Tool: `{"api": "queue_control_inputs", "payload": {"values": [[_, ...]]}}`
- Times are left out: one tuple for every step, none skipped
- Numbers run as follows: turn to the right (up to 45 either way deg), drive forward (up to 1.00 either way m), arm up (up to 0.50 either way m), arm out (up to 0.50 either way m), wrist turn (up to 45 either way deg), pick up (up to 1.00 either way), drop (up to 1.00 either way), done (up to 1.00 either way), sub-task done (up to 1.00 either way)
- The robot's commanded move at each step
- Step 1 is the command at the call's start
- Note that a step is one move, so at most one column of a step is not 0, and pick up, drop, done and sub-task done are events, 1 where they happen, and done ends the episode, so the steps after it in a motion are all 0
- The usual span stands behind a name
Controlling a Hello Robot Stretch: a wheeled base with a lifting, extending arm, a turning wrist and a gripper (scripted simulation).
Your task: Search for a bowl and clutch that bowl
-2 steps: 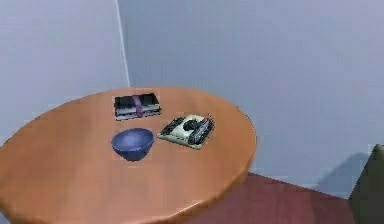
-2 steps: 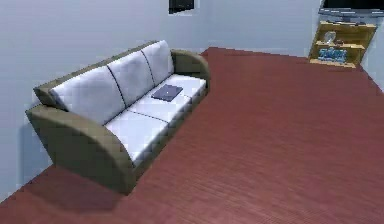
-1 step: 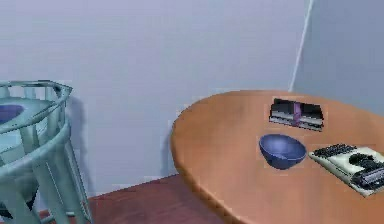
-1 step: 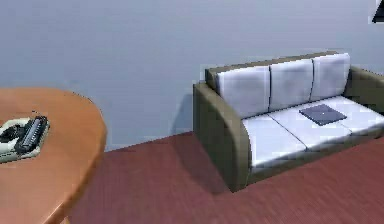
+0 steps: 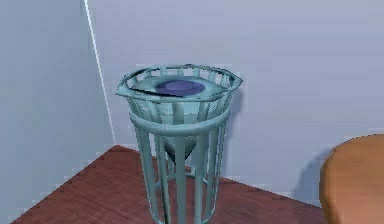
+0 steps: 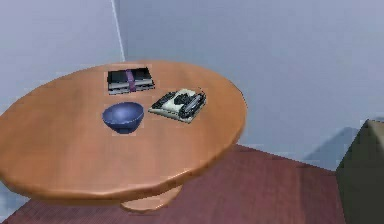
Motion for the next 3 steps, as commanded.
{"api": "queue_control_inputs", "payload": {"values": [[-15.0, 0.0, 0.0, 0.0, 0.0, 0.0, 0.0, 0.0, 0.0], [0.0, 0.0, 0.5, 0.0, 0.0, 0.0, 0.0, 0.0, 0.0], [0.0, 0.0, 0.38, 0.0, 0.0, 0.0, 0.0, 0.0, 0.0]]}}
